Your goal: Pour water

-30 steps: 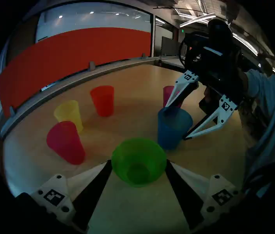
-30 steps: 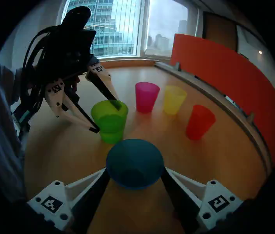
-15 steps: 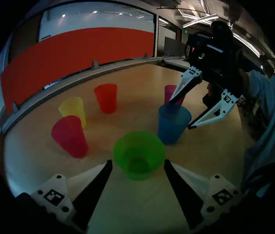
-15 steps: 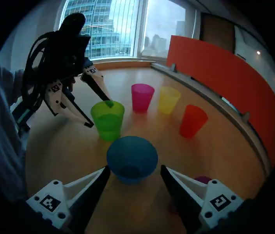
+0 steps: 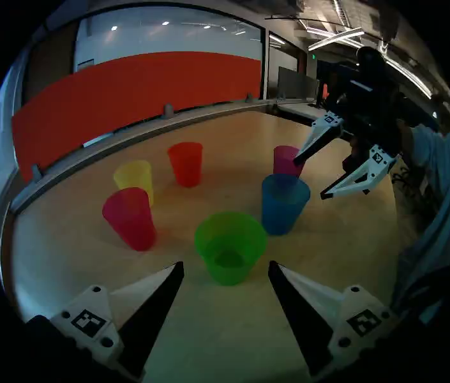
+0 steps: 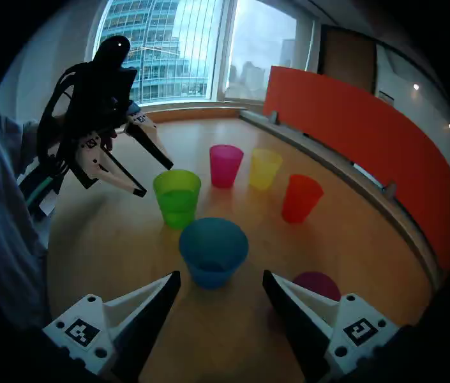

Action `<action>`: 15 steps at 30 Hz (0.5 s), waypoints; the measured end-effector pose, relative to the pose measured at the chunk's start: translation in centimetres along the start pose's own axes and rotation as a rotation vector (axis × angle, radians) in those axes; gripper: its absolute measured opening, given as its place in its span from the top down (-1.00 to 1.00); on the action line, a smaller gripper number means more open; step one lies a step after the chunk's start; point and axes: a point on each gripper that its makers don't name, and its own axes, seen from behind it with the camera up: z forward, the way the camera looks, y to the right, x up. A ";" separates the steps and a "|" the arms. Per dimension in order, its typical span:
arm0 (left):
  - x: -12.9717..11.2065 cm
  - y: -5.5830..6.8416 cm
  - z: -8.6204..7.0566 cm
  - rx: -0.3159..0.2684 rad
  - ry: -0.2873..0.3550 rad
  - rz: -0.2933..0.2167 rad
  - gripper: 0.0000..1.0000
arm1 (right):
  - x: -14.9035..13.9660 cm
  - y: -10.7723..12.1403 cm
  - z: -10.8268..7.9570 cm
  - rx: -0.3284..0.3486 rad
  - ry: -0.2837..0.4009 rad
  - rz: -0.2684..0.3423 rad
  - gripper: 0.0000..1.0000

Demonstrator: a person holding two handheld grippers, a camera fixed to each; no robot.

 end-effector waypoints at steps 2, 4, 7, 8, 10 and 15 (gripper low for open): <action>0.2 0.0 -0.3 0.004 0.011 -0.010 -0.97 | 0.0 0.0 -0.3 -0.005 0.007 0.005 -1.00; 0.4 0.0 -0.6 0.011 0.021 -0.019 -0.97 | 0.1 -0.1 -0.5 -0.009 0.014 0.012 -1.00; 0.4 -0.1 -1.0 0.023 0.032 -0.031 -0.97 | 0.2 -0.1 -0.9 -0.018 0.027 0.025 -1.00; 0.4 -0.1 -1.1 0.028 0.036 -0.034 -0.97 | 0.2 -0.1 -1.1 -0.021 0.031 0.030 -1.00; 0.5 -0.3 -1.4 0.042 0.047 -0.042 -0.97 | 0.2 0.0 -1.4 -0.031 0.039 0.041 -1.00; 1.0 -1.4 -2.4 0.095 0.085 -0.076 -0.97 | 0.2 0.3 -2.2 -0.063 0.063 0.072 -1.00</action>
